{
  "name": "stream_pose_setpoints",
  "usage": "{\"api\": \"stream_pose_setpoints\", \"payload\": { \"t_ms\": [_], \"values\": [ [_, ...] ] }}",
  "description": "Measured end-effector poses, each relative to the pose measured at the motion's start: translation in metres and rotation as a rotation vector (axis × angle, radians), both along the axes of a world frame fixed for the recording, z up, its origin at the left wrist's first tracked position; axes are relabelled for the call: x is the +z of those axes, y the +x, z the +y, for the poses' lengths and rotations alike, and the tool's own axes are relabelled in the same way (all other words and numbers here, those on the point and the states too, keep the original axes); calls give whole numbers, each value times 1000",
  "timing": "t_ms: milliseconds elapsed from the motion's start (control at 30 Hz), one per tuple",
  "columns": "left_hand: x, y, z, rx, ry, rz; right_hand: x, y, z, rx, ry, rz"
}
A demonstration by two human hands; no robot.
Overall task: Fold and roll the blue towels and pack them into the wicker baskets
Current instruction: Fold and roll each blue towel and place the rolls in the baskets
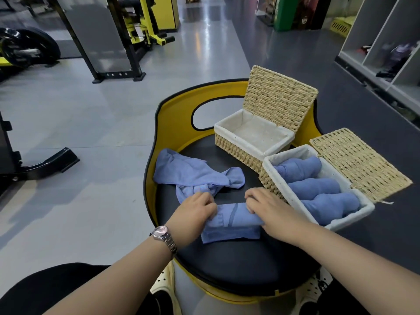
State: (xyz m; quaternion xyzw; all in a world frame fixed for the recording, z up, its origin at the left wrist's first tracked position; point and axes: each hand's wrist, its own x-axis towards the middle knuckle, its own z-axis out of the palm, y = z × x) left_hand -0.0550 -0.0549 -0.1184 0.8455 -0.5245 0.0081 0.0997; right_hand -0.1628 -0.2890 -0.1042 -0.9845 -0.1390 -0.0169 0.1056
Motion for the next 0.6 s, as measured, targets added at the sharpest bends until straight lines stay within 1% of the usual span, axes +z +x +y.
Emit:
{"api": "stream_pose_setpoints", "payload": {
  "t_ms": [67,133,267,333,433,533,600],
  "values": [
    [-4,-9,8,-46,62,4,-9,-9,-4,32,-71,47],
    [-6,-19,12,-54,67,54,-14,-13,-9,19,-78,72],
    [-1,-21,7,51,-21,195,-2,-14,-3,-55,42,51],
    [0,-18,3,122,-11,257,6,-12,3,-115,86,126],
    [3,-16,-3,162,81,308,10,-7,5,-193,90,299],
    [7,-17,-10,195,188,432,8,-4,4,-159,45,422],
    [4,-24,-13,176,220,426,5,-4,4,-141,21,475]
  ]
}}
